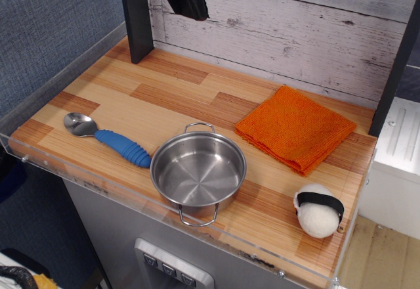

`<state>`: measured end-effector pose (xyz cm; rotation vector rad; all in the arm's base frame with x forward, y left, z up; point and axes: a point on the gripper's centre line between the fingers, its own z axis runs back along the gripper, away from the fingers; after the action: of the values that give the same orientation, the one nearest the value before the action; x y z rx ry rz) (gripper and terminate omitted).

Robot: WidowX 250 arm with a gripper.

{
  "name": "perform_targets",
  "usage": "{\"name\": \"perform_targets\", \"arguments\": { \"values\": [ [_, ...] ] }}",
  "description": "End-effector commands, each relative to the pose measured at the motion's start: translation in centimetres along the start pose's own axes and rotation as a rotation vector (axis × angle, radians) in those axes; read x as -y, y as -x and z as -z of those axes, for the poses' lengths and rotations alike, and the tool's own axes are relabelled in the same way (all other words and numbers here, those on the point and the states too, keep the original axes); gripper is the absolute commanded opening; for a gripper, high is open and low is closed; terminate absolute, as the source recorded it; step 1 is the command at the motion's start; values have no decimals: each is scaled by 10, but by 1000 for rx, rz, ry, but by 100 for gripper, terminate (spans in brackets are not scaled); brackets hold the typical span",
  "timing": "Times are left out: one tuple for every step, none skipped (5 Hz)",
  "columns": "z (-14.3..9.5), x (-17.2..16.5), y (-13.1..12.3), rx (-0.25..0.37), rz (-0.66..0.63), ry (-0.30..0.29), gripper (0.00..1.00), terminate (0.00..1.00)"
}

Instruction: Place the spoon on the orange napkin

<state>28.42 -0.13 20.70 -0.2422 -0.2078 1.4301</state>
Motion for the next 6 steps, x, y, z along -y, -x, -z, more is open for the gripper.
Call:
{"name": "perform_targets", "arguments": {
  "values": [
    [0,0,0,0,0,0,100,0],
    [-1,-18,-12,-3,-3,-10,100,0],
    [-5,-38,-21,0,35,-23,100,0],
    [-10,-65,-35,25,50,-50,100,0],
    [-2,-91,-52,50,53,-83,100,0],
    [12,-115,-73,86,35,-112,100,0]
  ]
}}
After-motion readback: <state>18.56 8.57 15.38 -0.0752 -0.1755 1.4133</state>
